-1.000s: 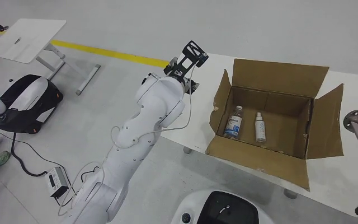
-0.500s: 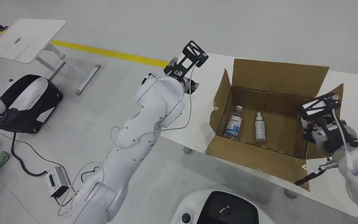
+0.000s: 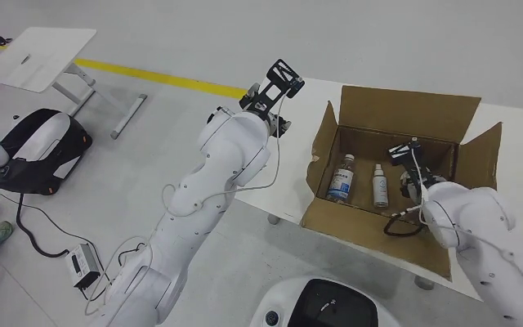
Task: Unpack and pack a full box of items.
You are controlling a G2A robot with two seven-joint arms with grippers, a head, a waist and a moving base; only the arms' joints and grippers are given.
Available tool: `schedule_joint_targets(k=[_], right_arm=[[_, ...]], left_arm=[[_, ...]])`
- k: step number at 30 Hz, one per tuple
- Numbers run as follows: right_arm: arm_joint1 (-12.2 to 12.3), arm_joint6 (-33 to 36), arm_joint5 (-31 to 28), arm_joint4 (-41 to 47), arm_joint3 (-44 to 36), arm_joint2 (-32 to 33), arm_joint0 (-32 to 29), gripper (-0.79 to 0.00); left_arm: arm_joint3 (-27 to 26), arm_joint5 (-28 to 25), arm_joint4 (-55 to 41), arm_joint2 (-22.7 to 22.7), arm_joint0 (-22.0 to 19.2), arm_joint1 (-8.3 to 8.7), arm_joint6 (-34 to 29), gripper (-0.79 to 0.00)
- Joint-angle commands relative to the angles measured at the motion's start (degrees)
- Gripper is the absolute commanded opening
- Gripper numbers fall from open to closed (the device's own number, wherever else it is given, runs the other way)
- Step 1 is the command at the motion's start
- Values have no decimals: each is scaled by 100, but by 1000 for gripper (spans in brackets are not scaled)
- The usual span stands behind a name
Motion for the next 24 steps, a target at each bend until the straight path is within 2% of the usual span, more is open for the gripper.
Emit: schedule_joint_targets(k=[1,9,10,13,14,16,17,19,24], right_arm=[[-78,-20,-4,-10,306,-158,116,-785],[-363,-62,-141,-44,1167,-606,445,-785],[-395,-63,-141,-65,1264,-646,477,-723],[-491,-10,-244,-20,1522,-756,570,-456],[-518,-18,-244,-52,1602,-786,588,-419],[-568,-18,-295,-12,1696,-815,621,-157],[-586,-40,-297,-27,1731,-817,636,-74],[-615,-42,-304,-36,1762,-796,657,0],[-611,-104,-329,67,1485,-506,654,0]], left_arm=[[0,0,0,0,0,0,0,0],[0,0,0,0,0,0,0,0],[0,0,0,0,0,0,0,0],[0,0,0,0,0,0,0,0],[0,0,0,0,0,0,0,0],[0,0,0,0,0,0,0,0],[0,0,0,0,0,0,0,0],[0,0,0,0,0,0,0,0],[0,0,0,0,0,0,0,0]])
